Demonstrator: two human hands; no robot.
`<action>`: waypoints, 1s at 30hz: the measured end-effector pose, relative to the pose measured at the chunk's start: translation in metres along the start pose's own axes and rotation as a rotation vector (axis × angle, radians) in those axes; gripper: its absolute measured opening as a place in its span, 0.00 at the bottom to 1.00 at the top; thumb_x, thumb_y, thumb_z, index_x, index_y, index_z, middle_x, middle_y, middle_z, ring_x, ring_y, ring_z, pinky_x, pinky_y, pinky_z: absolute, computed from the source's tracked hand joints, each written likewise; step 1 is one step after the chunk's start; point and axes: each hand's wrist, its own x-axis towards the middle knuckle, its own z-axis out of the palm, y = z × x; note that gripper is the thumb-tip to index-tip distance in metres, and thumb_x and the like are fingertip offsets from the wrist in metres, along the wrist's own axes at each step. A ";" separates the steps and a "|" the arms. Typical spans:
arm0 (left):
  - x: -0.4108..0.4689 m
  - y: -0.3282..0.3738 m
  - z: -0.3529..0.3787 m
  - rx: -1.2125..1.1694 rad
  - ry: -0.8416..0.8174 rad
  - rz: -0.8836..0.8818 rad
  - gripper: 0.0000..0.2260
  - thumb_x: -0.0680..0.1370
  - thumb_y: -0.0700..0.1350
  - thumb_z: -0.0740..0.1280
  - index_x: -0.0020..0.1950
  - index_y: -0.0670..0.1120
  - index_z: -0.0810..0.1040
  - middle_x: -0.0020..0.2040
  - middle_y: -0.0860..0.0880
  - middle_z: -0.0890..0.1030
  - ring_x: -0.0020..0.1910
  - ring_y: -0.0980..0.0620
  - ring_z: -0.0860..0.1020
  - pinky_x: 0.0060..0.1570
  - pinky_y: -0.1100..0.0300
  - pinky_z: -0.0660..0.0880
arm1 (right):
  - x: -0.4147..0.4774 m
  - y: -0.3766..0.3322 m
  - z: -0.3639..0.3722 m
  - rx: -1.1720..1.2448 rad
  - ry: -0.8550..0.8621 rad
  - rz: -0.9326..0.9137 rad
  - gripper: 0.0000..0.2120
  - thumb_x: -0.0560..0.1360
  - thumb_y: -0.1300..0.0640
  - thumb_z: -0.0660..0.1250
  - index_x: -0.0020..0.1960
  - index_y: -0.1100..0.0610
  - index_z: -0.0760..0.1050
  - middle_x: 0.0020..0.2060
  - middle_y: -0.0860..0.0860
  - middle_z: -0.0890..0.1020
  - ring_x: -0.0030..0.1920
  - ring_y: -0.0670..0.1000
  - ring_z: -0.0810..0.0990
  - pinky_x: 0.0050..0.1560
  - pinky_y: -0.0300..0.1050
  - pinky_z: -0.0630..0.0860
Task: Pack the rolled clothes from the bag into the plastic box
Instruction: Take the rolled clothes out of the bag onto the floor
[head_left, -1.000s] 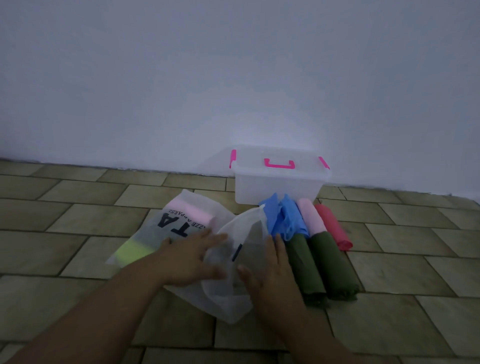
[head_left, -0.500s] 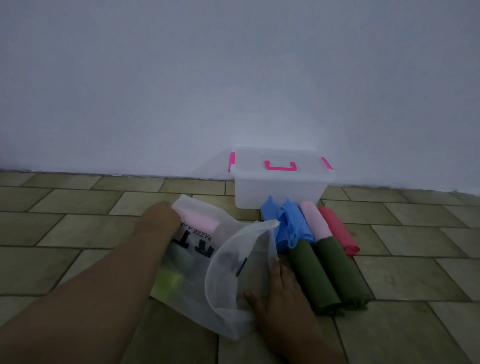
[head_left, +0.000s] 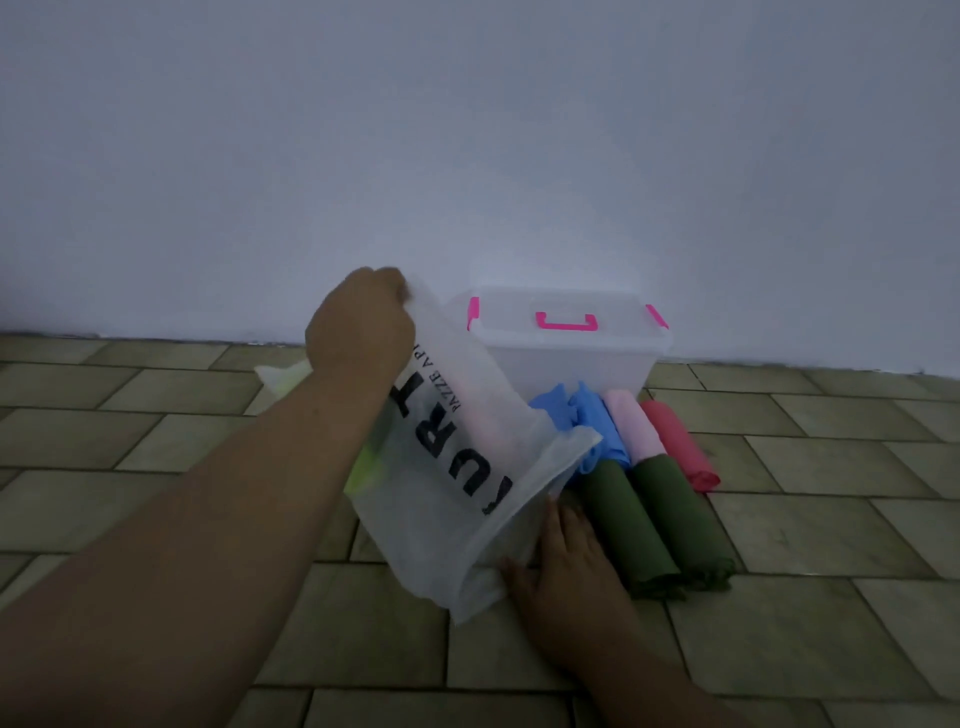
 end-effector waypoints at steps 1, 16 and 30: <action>0.003 0.007 -0.006 0.007 0.025 0.026 0.13 0.74 0.36 0.57 0.52 0.46 0.78 0.48 0.44 0.77 0.42 0.45 0.73 0.38 0.56 0.65 | 0.000 0.000 0.000 -0.001 -0.002 0.002 0.41 0.74 0.32 0.47 0.77 0.52 0.36 0.77 0.50 0.46 0.76 0.50 0.44 0.73 0.44 0.43; 0.022 -0.002 -0.026 0.152 -0.131 -0.072 0.15 0.71 0.33 0.64 0.55 0.46 0.77 0.52 0.41 0.77 0.49 0.40 0.76 0.42 0.54 0.68 | 0.003 0.009 0.004 0.289 0.030 0.008 0.44 0.70 0.30 0.56 0.77 0.50 0.47 0.77 0.48 0.53 0.76 0.47 0.53 0.75 0.45 0.53; -0.096 0.027 0.020 0.364 -1.163 0.394 0.47 0.68 0.64 0.69 0.75 0.61 0.40 0.78 0.49 0.41 0.76 0.42 0.42 0.69 0.34 0.47 | 0.004 -0.009 -0.096 -0.135 -0.449 0.033 0.23 0.76 0.61 0.62 0.70 0.52 0.66 0.64 0.52 0.73 0.61 0.51 0.74 0.62 0.44 0.71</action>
